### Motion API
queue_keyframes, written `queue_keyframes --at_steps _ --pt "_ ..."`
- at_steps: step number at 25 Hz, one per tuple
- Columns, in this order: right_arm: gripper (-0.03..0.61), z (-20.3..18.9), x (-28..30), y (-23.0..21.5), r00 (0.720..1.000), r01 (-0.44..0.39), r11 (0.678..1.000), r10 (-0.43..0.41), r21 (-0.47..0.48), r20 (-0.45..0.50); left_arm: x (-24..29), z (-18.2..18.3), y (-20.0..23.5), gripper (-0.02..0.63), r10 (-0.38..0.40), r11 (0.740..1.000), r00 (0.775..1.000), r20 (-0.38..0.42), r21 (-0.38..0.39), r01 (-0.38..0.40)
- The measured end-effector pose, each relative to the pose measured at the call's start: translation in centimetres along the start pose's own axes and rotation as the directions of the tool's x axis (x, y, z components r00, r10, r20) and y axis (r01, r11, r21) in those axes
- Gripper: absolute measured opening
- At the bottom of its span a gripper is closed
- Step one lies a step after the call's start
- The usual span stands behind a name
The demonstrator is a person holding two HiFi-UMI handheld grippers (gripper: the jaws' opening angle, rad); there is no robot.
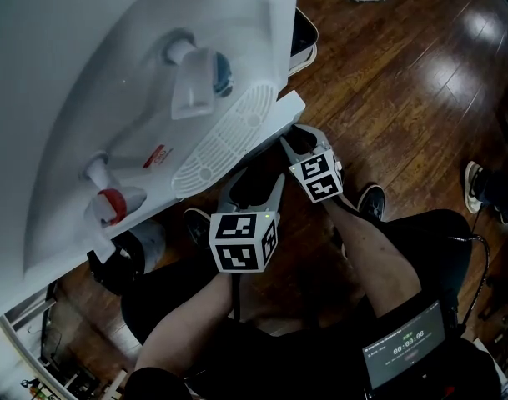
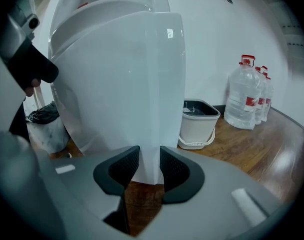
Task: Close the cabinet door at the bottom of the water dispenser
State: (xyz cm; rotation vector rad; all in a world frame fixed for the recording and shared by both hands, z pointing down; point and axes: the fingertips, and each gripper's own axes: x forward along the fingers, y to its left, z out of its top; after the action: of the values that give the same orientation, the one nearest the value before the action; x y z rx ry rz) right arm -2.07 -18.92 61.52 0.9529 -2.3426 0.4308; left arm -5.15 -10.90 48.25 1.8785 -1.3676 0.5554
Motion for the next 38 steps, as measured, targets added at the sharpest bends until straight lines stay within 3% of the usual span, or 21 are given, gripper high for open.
queue_keyframes --at_steps 10,17,38 --pt "0.115 0.2 0.2 0.1 1.000 -0.027 0.999 0.027 0.021 0.016 0.3 0.0 0.1 0.255 0.005 1.000 1.000 -0.008 0.001 -0.005" --pt "0.115 -5.3 0.6 -1.5 0.985 0.025 0.999 -0.029 -0.025 -0.172 0.3 -0.2 -0.5 0.255 -0.002 1.000 1.000 -0.017 0.003 0.002" --pt "0.078 -2.6 3.7 -2.0 0.992 0.053 0.998 -0.048 0.042 -0.121 0.5 -0.3 0.3 0.255 0.008 1.000 1.000 -0.020 -0.013 -0.009"
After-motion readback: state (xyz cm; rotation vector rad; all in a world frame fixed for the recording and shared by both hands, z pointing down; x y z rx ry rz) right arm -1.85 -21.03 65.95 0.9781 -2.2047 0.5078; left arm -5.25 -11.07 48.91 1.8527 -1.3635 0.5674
